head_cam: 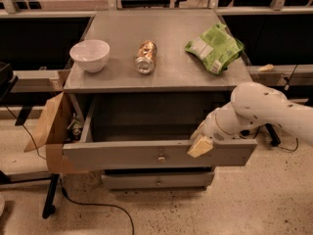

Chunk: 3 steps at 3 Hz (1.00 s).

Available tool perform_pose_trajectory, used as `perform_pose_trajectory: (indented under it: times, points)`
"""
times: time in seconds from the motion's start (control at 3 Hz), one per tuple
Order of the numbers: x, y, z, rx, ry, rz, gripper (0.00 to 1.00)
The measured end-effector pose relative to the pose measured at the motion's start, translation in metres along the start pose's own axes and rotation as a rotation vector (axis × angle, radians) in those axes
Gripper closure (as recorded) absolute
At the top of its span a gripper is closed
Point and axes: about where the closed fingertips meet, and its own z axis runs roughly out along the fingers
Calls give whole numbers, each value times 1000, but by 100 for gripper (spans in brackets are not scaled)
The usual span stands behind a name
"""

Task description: Close top drawer

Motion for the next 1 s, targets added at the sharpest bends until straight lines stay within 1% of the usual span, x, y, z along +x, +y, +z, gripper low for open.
perform_pose_trajectory:
  times: [0.67,1.0]
  points:
    - [-3,-11,-4,24,16,-2,13]
    - [-20,-47,-18,91,42,-23,0]
